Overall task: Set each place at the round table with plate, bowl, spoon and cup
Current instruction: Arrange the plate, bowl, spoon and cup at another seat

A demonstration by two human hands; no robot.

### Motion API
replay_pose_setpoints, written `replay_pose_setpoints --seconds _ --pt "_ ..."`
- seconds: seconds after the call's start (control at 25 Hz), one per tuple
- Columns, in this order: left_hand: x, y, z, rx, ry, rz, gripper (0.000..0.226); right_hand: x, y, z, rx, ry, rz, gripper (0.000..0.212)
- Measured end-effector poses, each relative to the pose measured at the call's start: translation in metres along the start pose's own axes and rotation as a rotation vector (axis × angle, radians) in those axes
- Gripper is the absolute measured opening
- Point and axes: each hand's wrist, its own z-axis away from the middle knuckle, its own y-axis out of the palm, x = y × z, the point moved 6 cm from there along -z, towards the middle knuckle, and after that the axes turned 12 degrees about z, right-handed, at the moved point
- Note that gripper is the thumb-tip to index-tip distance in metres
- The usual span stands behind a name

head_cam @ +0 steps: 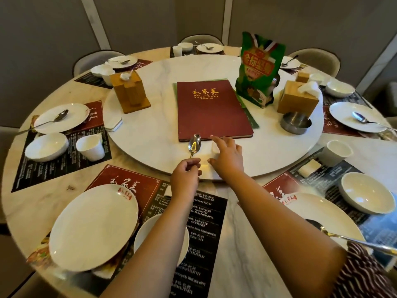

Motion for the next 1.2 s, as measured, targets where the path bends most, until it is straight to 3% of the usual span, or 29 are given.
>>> replay_pose_setpoints --seconds 0.12,0.24,0.32,0.4,0.64,1.0,1.2 --pt "0.007 0.001 -0.004 0.014 -0.053 0.024 0.023 -0.004 -0.005 -0.004 -0.012 -0.006 -0.169 0.062" --pt "0.021 -0.001 -0.001 0.034 -0.198 0.139 0.021 -0.006 -0.023 0.021 -0.057 -0.009 -0.521 0.058" --pt "0.028 -0.004 0.008 0.057 -0.298 0.286 0.024 -0.005 -0.027 0.048 -0.025 -0.032 -0.743 0.054" --pt "0.031 -0.011 0.016 0.057 -0.289 0.359 0.025 -0.006 -0.021 0.075 0.05 -0.029 -0.913 0.053" --pt "0.027 -0.045 0.032 -0.012 -0.03 0.078 0.017 -0.017 0.014 0.107 0.132 -0.071 -0.506 0.074" --pt "0.029 -0.045 0.032 0.043 0.063 -0.297 0.035 -0.028 0.041 0.121 0.132 -0.003 -0.48 0.067" --pt "0.017 -0.052 0.011 -0.021 0.096 -0.407 0.024 -0.028 0.044 0.125 0.115 0.009 -0.486 0.069"
